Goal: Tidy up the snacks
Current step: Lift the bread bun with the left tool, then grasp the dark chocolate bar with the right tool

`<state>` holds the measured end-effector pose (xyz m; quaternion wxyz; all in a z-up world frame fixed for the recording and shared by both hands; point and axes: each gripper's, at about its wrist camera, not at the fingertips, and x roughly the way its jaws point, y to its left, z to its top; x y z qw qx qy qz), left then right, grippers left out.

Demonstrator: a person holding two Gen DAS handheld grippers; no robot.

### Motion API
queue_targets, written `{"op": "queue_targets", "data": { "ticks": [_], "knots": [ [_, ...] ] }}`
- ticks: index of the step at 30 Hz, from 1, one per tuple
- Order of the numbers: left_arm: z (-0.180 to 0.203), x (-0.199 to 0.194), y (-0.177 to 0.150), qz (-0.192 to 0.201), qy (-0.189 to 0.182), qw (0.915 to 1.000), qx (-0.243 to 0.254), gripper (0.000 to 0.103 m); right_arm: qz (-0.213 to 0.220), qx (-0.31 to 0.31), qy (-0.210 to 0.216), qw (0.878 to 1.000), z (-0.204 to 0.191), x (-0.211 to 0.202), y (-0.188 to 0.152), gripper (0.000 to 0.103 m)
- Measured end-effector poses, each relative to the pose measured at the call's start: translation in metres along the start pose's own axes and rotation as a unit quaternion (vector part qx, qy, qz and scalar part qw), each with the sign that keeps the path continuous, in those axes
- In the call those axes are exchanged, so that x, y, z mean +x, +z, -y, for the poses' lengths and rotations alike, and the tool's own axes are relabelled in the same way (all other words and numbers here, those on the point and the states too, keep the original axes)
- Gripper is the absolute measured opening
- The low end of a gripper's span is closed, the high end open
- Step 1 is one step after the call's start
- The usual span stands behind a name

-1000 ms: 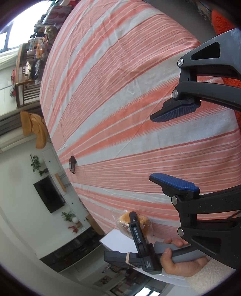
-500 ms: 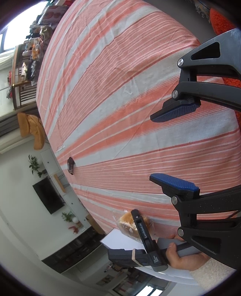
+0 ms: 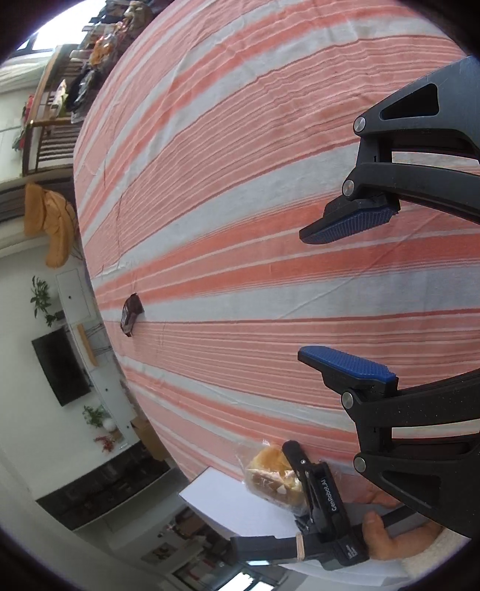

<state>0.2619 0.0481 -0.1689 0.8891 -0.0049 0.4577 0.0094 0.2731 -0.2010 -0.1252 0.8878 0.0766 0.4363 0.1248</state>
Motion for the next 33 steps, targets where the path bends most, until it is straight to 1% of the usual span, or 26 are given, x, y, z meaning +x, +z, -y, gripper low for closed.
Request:
{"op": "queue_targets", "data": {
  "ticks": [3,7,9,13,14,17,19,20,21,22,26,28,31,33],
  "knots": [
    [0.000,0.000,0.000,0.000,0.000,1.0000,0.000,0.103,-0.016,-0.022,-0.006,1.000,0.013,0.031,0.041,0.062],
    [0.000,0.000,0.000,0.000,0.000,1.0000,0.000,0.103,-0.039,-0.023,0.020,0.999,0.025,0.076,0.097,0.062],
    [0.000,0.000,0.000,0.000,0.000,1.0000,0.000,0.103,-0.048,-0.028,0.025,0.998,0.025,0.100,0.121,0.062],
    [0.000,0.000,0.000,0.000,0.000,1.0000,0.000,0.103,-0.061,-0.035,0.004,0.998,0.019,0.144,0.159,0.061],
    [0.000,0.000,0.000,0.000,0.000,1.0000,0.000,0.103,-0.056,-0.044,-0.005,0.997,0.013,0.151,0.166,0.062],
    [0.000,0.001,0.000,0.000,0.000,1.0000,0.000,0.103,-0.059,-0.075,-0.029,0.995,-0.008,0.171,0.181,0.060],
    [0.002,0.000,-0.001,0.001,0.000,1.0000,-0.001,0.103,-0.068,-0.104,-0.047,0.991,-0.025,0.181,0.186,0.057],
    [0.001,0.000,-0.002,0.001,0.000,1.0000,-0.001,0.103,-0.072,-0.122,-0.055,0.988,-0.035,0.186,0.187,0.045],
    [0.001,0.000,-0.002,0.001,0.000,1.0000,-0.001,0.103,-0.072,-0.136,-0.061,0.986,-0.043,0.187,0.188,0.030],
    [0.001,0.000,-0.002,0.001,0.000,1.0000,-0.001,0.103,-0.076,-0.136,-0.060,0.986,-0.047,0.188,0.188,0.026],
    [0.001,0.000,-0.002,0.001,0.000,1.0000,-0.001,0.103,-0.087,-0.106,-0.045,0.990,-0.043,0.179,0.182,0.020],
    [0.002,0.000,-0.002,0.001,0.000,1.0000,-0.001,0.103,-0.090,-0.088,-0.031,0.992,-0.037,0.166,0.172,0.019],
    [0.002,0.000,-0.002,0.001,0.000,1.0000,-0.001,0.103,-0.100,-0.072,-0.020,0.992,-0.027,0.140,0.146,0.019],
    [0.002,0.000,-0.001,0.001,0.000,1.0000,-0.001,0.103,-0.104,-0.060,-0.018,0.993,-0.021,0.117,0.122,0.019]
  ]
}}
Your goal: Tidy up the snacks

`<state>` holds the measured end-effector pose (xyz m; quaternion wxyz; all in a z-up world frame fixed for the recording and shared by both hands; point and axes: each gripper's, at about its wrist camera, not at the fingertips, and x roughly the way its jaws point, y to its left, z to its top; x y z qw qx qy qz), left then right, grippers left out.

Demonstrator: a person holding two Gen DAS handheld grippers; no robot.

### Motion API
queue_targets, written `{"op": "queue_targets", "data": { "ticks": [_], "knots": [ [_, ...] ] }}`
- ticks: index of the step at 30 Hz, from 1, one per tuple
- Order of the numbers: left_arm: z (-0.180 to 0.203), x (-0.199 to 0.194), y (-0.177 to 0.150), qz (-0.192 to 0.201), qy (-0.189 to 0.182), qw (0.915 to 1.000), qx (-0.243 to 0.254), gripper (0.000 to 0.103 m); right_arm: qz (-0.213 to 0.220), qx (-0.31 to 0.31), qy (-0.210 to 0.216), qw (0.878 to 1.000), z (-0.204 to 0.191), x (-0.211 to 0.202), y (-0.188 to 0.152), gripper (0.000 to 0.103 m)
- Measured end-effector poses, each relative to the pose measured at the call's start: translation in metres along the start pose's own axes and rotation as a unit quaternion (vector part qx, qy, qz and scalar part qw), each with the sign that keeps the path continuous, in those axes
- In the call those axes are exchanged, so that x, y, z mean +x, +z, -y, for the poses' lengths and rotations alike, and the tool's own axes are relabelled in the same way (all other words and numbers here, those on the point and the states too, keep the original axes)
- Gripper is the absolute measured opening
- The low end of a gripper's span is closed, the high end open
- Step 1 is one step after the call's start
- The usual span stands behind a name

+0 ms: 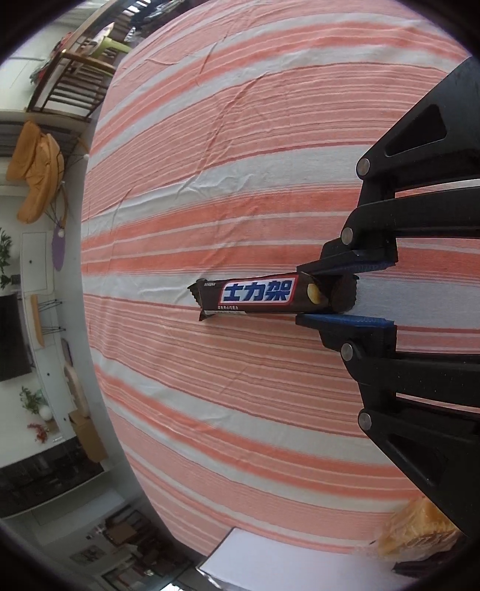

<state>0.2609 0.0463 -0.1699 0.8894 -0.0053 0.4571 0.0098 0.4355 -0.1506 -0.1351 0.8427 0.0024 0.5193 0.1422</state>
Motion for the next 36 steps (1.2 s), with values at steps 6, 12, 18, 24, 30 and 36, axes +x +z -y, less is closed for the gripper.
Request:
{"op": "queue_targets", "data": {
  "ticks": [6,12,18,24,30,36],
  "knots": [
    [0.000,0.000,0.000,0.000,0.000,1.0000,0.000,0.103,0.026,0.038,-0.038,0.998,0.000,-0.057,-0.099,0.019],
    [0.000,0.000,0.000,0.000,0.000,1.0000,0.000,0.103,0.077,0.076,-0.073,0.991,-0.030,-0.092,-0.188,0.021],
    [0.000,0.000,0.000,0.000,0.000,1.0000,0.000,0.103,0.088,0.078,-0.114,0.986,-0.049,-0.091,-0.196,0.077],
    [0.000,0.000,0.000,0.000,0.000,1.0000,0.000,0.103,0.081,0.073,-0.129,0.986,-0.050,-0.085,-0.196,0.083],
    [0.000,0.001,0.000,0.000,0.000,1.0000,-0.001,0.103,0.082,0.073,-0.131,0.985,-0.049,-0.085,-0.199,0.086],
    [0.000,0.000,0.000,0.000,0.000,1.0000,0.000,0.103,0.083,0.073,-0.132,0.985,-0.050,-0.085,-0.203,0.088]
  ]
}}
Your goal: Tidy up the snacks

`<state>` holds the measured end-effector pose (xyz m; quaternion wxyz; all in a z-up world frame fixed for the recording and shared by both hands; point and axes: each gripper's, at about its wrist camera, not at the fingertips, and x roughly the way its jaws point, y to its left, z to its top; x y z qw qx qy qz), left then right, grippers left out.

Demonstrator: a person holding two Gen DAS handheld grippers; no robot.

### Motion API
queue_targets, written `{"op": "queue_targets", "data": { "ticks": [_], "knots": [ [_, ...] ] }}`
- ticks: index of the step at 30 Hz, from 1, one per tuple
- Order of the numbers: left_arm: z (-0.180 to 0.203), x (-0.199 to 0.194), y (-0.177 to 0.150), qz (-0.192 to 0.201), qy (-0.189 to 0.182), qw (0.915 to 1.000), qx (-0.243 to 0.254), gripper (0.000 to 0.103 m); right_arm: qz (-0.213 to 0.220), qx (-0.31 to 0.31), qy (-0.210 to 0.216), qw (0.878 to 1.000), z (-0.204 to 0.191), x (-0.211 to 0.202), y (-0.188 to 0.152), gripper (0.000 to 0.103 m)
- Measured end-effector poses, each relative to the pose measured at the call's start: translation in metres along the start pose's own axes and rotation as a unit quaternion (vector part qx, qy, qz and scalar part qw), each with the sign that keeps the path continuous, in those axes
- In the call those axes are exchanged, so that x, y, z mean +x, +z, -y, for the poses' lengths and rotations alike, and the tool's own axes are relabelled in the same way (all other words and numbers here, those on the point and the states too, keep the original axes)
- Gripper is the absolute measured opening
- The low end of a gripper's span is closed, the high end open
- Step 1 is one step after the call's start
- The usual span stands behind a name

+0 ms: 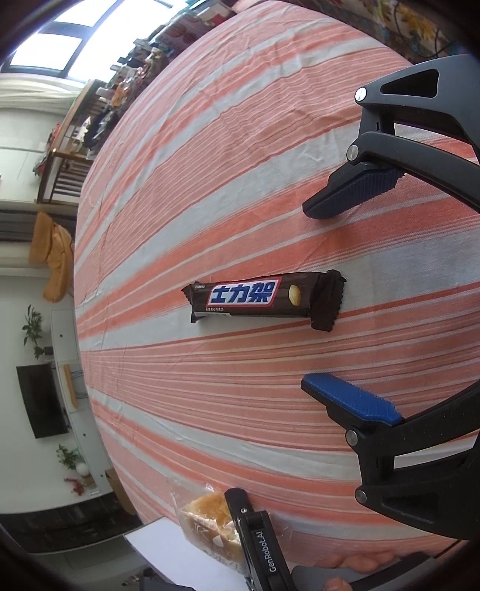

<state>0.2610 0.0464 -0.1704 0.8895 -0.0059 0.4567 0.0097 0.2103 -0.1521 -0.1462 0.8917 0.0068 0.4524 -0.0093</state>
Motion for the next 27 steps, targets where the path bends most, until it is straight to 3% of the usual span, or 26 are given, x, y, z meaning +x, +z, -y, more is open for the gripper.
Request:
{"op": "queue_targets", "data": {
  "ticks": [27],
  "knots": [
    [-0.0001,0.0001,-0.0001,0.000,0.000,1.0000,0.000,0.103,-0.006,0.003,-0.003,1.000,-0.0023,0.0020,0.0027,0.089]
  ]
}}
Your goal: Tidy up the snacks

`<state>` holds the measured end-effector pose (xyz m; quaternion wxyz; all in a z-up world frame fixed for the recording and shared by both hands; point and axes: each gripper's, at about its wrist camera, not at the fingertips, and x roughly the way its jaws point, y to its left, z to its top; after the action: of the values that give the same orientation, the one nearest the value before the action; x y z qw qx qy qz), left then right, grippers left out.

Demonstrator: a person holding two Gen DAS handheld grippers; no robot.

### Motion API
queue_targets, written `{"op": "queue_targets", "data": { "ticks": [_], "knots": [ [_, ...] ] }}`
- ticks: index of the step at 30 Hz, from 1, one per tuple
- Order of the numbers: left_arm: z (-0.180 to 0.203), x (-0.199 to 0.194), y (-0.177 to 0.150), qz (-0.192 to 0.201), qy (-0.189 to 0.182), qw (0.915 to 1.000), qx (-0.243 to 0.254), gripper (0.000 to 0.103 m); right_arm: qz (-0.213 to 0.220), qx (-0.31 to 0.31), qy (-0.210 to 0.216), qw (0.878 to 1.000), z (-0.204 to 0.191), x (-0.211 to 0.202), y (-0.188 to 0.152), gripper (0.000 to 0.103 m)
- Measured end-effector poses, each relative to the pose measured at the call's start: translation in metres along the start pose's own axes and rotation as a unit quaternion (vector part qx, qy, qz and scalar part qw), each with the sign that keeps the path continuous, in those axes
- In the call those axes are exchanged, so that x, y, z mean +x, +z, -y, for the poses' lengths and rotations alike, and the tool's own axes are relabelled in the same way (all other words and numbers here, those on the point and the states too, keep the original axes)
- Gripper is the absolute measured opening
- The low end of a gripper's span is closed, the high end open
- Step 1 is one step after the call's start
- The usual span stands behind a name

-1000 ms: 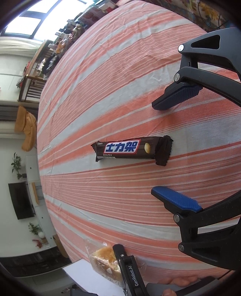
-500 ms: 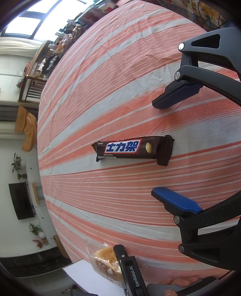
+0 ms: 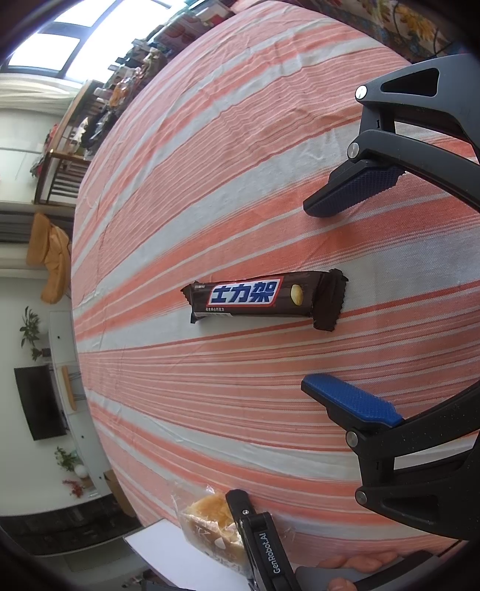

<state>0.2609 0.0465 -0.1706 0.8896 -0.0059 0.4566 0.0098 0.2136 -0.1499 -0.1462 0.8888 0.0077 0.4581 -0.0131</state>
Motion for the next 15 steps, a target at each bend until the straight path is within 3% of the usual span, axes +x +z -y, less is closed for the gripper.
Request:
{"op": "queue_targets", "data": {
  "ticks": [7,9,12,13,15],
  "knots": [
    [0.000,0.000,0.000,0.000,0.000,1.0000,0.000,0.103,0.000,0.006,0.012,1.000,0.003,-0.002,-0.001,0.089],
    [0.000,0.000,0.000,0.000,0.000,1.0000,0.000,0.103,0.017,0.030,0.059,0.998,0.013,-0.012,-0.001,0.088],
    [0.000,0.000,0.002,-0.019,-0.006,0.9998,0.009,0.103,0.040,0.098,0.159,0.982,0.045,-0.026,0.000,0.088],
    [0.000,0.000,0.005,-0.042,-0.009,0.9990,0.011,0.103,0.030,0.120,0.173,0.977,0.056,-0.025,0.002,0.088],
    [0.000,0.001,0.010,-0.083,-0.011,0.9964,0.008,0.103,-0.011,0.136,0.162,0.977,0.070,-0.017,0.011,0.088]
  ]
}}
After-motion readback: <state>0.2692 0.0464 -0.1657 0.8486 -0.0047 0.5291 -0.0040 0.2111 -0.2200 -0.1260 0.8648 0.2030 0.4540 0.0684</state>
